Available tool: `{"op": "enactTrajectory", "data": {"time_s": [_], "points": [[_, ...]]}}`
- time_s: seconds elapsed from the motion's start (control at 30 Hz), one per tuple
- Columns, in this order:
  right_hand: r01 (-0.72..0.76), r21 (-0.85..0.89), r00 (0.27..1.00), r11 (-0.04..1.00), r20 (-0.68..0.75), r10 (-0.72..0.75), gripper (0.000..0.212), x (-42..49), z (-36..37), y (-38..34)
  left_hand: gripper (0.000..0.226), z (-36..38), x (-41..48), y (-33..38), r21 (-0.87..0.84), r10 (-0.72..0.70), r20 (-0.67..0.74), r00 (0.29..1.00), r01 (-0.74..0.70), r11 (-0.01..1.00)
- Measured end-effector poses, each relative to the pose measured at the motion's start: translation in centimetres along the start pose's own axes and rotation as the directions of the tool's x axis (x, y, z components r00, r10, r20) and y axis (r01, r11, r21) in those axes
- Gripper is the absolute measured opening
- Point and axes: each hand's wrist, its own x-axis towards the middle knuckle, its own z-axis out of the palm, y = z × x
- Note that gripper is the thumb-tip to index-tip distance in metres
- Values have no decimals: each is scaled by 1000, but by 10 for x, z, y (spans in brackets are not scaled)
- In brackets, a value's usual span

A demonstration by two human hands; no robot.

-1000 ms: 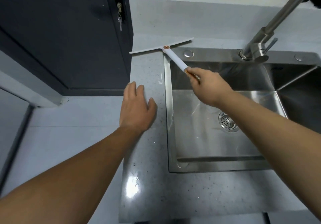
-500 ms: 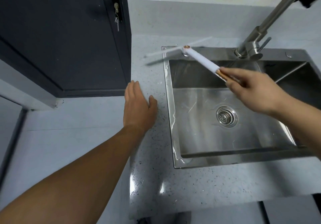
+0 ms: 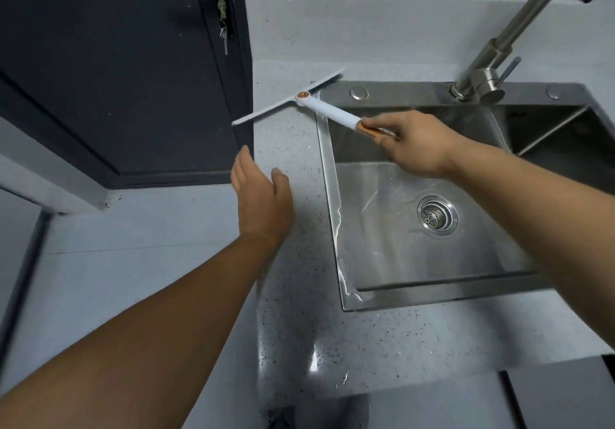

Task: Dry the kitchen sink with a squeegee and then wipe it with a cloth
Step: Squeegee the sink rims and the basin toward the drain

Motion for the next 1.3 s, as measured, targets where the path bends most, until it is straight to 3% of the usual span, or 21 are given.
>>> {"op": "enactTrajectory", "data": {"time_s": [0.17,0.27,0.47,0.67,0.73,0.87,1.03,1.17,1.3], "points": [[46,-158,999,986,27,-42,38,-47,-34,37,66,-4,-5,3,-21,-33,-73,997,31,999],[79,-177,996,981,61,-70,40,-65,-46,53,67,-5,-19,2,14,-83,-43,996,84,996],[71,-139,993,988,105,-57,37,-90,-62,68,65,-9,-52,2,140,-144,-5,990,143,980],[167,-40,985,985,-28,-168,35,-73,-45,43,54,-12,-75,5,226,-234,-37,971,237,945],[183,-12,983,983,-9,-183,34,-44,-26,20,52,-11,-78,4,240,-235,-55,970,242,940],[226,-70,972,972,83,-220,36,-16,1,4,54,-9,-81,-4,184,-227,-93,970,241,953],[258,-69,962,964,106,-250,37,-54,-19,43,60,-10,-80,-5,34,-238,-142,961,245,969],[254,-69,963,965,106,-246,36,-92,-39,84,49,-16,-83,-1,-69,-217,-154,964,209,976],[205,-50,966,978,173,-193,36,-121,-56,103,34,-18,-87,1,-30,-195,-93,976,193,981]]}}
